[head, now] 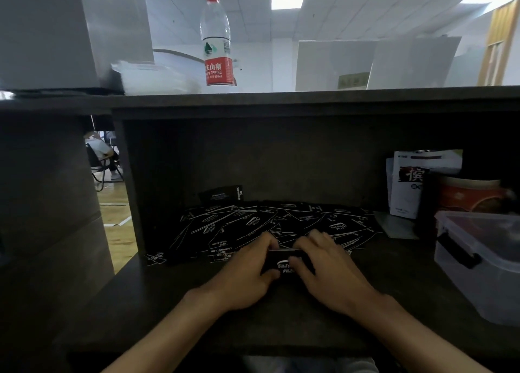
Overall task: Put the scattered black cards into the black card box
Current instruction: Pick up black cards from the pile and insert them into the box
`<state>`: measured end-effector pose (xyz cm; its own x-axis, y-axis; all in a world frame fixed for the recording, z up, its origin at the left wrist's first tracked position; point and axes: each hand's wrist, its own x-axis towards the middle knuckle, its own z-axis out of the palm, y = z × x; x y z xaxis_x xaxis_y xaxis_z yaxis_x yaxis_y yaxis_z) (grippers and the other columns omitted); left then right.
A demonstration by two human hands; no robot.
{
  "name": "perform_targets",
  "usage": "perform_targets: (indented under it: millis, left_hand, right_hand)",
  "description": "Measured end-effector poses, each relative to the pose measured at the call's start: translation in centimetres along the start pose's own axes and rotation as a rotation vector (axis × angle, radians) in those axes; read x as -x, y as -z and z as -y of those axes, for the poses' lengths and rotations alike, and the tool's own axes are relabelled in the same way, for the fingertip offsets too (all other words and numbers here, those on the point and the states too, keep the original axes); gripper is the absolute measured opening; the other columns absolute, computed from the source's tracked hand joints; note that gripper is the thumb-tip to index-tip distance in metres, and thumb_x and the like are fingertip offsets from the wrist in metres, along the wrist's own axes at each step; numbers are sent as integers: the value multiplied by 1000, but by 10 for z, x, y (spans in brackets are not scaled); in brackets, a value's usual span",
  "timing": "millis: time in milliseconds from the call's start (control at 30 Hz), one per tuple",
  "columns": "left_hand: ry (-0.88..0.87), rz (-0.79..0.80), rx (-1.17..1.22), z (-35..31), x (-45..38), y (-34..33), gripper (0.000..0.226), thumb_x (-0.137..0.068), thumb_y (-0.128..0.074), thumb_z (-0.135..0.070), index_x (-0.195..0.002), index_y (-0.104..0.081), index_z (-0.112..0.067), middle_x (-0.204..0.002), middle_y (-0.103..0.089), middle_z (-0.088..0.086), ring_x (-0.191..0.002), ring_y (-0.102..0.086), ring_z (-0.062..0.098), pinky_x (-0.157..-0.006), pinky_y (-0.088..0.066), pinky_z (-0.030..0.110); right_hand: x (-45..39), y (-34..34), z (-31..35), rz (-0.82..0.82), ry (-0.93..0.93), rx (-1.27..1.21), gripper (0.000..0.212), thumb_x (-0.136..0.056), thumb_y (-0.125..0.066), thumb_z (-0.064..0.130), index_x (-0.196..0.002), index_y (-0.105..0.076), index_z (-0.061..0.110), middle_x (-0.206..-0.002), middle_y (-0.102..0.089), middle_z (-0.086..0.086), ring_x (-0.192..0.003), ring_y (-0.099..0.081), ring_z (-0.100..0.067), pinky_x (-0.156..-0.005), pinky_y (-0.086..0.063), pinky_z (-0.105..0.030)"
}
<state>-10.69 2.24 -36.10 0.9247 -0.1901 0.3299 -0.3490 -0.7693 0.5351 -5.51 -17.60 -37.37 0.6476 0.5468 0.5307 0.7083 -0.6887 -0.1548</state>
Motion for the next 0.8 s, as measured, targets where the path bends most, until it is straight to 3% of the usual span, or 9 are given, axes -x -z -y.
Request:
perform_targets:
  millis: [100,167,233,300,367,467,567,633,800]
  left_hand:
    - [-5,86,102,3,-2,-2,17,-92,-57,-32,-101,-48,-43,-102,-59,-19,-95,-55,-7,-77,-43,8]
    - [32,7,184,10,-14,9,10,-95,-51,-35,-95,-60,-40,-97,-65,-20,-89,-58,-7,-79,-44,10]
    - [170,-225,77,27,-32,23,16,-98,-50,-33,-93,-65,-33,-98,-69,-13,-86,-62,-2,-83,-50,22]
    - [376,-350,-214,48,-45,29,25,-96,-53,-44,-97,-66,-22,-104,-68,1,-94,-64,16,-87,-52,37]
    - [509,-260,-432,66,-50,25,50,-88,-54,-62,-106,-65,-17,-119,-60,9,-113,-56,28,-97,-46,44]
    - [525,-248,-437,81,-51,16,63,-79,-58,-71,-112,-65,-17,-129,-53,11,-121,-49,31,-101,-41,44]
    - [474,-355,-324,83,-52,14,63,-74,-72,-61,-116,-60,-16,-125,-55,9,-117,-52,28,-99,-44,41]
    - [441,-416,-185,81,-51,14,55,-73,-81,-44,-113,-55,-15,-119,-57,9,-111,-55,27,-96,-47,41]
    - [383,-543,22,75,-44,19,24,-83,-71,-8,-101,-56,-14,-74,-60,-4,-91,-65,26,-80,-49,30]
  right_hand:
    - [9,-3,0,9,31,-4,32,-95,-44,55,-122,-43,38,-108,-39,21,-103,-36,-2,-85,-44,-24]
    - [13,-3,-1,-14,25,-18,32,-95,-47,54,-122,-44,38,-108,-41,20,-104,-37,-2,-82,-45,-24]
    - [14,-2,0,-45,15,-24,32,-95,-49,54,-121,-45,37,-107,-43,20,-103,-37,-2,-81,-46,-24]
    - [14,-3,1,-63,5,-36,30,-93,-50,54,-117,-47,37,-104,-44,20,-102,-37,-1,-79,-45,-24]
    - [13,-3,2,-82,-21,-50,28,-91,-52,55,-113,-47,38,-102,-44,22,-100,-37,1,-78,-43,-21]
    - [11,-4,3,-91,-39,-57,25,-88,-53,55,-107,-47,39,-99,-44,22,-97,-37,1,-75,-41,-21]
    - [12,-5,1,-105,-41,-66,24,-88,-53,54,-105,-47,38,-98,-46,21,-96,-37,-1,-76,-44,-24]
    - [12,-6,0,-112,-43,-65,27,-89,-53,54,-109,-49,36,-101,-48,20,-98,-38,-2,-78,-46,-27]
    - [11,-6,-1,-103,-33,-53,32,-89,-54,51,-114,-50,31,-105,-52,13,-100,-40,-8,-82,-47,-31]
